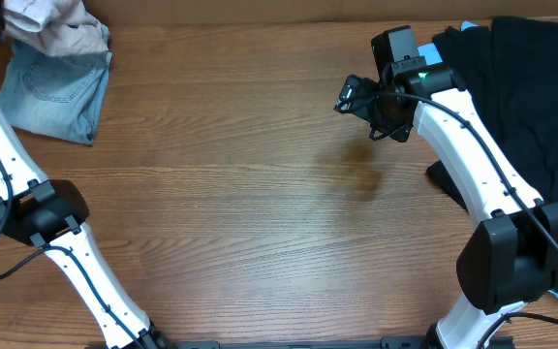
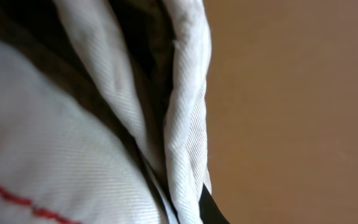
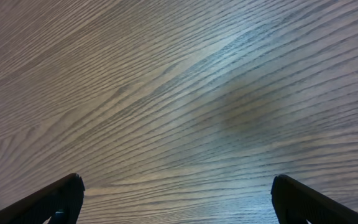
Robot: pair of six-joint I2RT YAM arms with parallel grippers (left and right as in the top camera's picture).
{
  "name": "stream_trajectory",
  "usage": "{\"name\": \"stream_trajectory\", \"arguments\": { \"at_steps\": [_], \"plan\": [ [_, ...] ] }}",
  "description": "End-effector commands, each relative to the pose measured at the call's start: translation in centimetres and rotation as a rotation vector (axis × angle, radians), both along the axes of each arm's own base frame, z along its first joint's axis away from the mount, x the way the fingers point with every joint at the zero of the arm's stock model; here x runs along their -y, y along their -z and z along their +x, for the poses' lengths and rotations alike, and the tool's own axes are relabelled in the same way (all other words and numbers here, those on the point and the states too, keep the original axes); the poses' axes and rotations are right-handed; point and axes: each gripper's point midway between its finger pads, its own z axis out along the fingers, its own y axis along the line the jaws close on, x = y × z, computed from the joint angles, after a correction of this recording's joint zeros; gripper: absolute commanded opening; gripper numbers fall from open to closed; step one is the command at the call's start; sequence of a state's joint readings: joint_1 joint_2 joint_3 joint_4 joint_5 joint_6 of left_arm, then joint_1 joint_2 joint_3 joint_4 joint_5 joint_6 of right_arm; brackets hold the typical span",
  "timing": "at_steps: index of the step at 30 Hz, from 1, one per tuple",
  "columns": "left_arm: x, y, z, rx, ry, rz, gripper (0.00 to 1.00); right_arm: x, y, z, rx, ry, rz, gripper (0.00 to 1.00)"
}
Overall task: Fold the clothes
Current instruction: 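Lower the shorts onto the jeans stack and open the left gripper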
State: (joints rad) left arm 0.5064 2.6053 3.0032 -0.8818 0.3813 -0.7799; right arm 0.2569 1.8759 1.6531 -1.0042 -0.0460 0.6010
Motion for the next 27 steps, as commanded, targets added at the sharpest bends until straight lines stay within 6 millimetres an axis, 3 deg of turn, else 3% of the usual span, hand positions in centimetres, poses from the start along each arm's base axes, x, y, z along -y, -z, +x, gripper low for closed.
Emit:
{"name": "stream_trajectory", "arguments": {
  "at_steps": [1,5,8,10,14,16,17,18,23,27],
  "plan": [
    [0.5,0.1,0.1,-0.003,0.037,0.018,0.04,0.0,-0.6,0.0,0.020,-0.007,-0.005,1.00],
    [0.8,4.1,-1.3,-0.157,0.088,0.075,0.15,0.0,-0.6,0.0,0.020,-0.007,-0.005,1.00],
    [0.4,7.0,-4.5,-0.313,0.151,0.103,0.36,-0.1,-0.5,-0.2,0.015,-0.009,-0.007,1.00],
    [-0.5,9.1,-7.4,-0.436,0.148,0.087,0.57,0.0,-0.5,-0.2,0.015,-0.009,-0.007,1.00],
    [-2.6,12.3,-14.0,-0.707,0.065,0.050,0.76,0.0,-0.5,-0.2,0.015,-0.009,-0.007,1.00],
    [-3.6,13.3,-17.1,-0.833,0.014,0.048,0.81,0.0,-0.5,-0.2,0.014,-0.009,-0.007,1.00],
    [-3.7,13.4,-17.7,-0.853,0.009,0.039,0.81,0.0,-0.5,-0.2,0.015,-0.009,-0.007,1.00],
    [-3.6,13.4,-18.0,-0.858,0.011,0.027,0.81,0.0,-0.5,-0.2,0.014,-0.009,-0.007,1.00],
    [0.5,10.8,-14.4,-0.656,0.277,0.057,0.84,0.0,-0.5,-0.2,0.016,-0.033,-0.017,1.00],
    [1.6,9.7,-10.8,-0.606,0.344,0.280,0.88,0.0,-0.5,-0.3,0.013,-0.033,-0.018,1.00]
  ]
}}
